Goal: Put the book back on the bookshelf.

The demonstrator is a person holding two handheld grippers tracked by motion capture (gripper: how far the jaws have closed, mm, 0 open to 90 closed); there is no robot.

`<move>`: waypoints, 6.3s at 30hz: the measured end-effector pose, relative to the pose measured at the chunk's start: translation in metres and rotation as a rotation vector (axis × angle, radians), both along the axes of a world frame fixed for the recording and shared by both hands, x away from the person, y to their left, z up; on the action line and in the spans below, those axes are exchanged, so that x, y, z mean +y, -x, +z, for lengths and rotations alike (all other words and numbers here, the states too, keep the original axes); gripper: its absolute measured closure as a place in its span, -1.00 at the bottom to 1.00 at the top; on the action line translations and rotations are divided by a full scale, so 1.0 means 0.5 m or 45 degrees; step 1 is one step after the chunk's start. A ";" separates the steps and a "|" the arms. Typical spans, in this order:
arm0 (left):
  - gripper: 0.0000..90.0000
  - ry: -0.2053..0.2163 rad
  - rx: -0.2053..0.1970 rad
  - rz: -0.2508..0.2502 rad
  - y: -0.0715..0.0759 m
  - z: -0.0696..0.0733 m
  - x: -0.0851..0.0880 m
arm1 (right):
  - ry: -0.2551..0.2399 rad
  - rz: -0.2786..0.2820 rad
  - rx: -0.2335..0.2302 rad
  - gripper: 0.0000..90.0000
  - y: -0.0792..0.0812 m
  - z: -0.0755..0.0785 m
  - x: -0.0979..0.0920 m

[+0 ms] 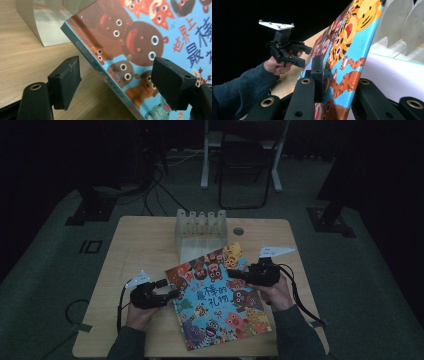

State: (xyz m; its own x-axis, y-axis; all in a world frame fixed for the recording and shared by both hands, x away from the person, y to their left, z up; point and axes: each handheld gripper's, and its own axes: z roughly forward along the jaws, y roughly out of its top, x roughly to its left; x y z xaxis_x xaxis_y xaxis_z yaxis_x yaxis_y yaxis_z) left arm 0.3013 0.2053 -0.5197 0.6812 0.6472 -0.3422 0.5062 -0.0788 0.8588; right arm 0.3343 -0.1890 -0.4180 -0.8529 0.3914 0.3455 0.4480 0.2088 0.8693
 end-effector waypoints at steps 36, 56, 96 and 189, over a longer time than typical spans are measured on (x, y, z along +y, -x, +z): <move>-0.29 0.061 -0.134 0.013 0.017 0.064 0.000 | 0.025 0.029 -0.074 0.64 -0.003 0.015 -0.016; -0.17 0.101 -0.261 0.050 0.032 0.115 0.007 | 0.038 0.039 -0.151 0.55 -0.012 0.018 -0.025; 0.27 0.068 -0.480 0.156 0.070 0.186 0.002 | -0.004 0.009 -0.332 0.37 -0.017 0.000 -0.030; 0.67 -0.121 -0.597 -0.137 0.083 0.099 -0.111 | 0.251 -0.193 -0.330 0.04 0.097 -0.115 -0.175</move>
State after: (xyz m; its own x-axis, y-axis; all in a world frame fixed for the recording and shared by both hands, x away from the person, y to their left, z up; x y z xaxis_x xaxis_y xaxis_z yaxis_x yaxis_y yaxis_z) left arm 0.2601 0.1499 -0.4704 0.8125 0.5782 0.0741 0.0517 -0.1982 0.9788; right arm 0.2856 -0.2764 -0.4753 -0.8296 0.5576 0.0307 0.2567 0.3319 0.9077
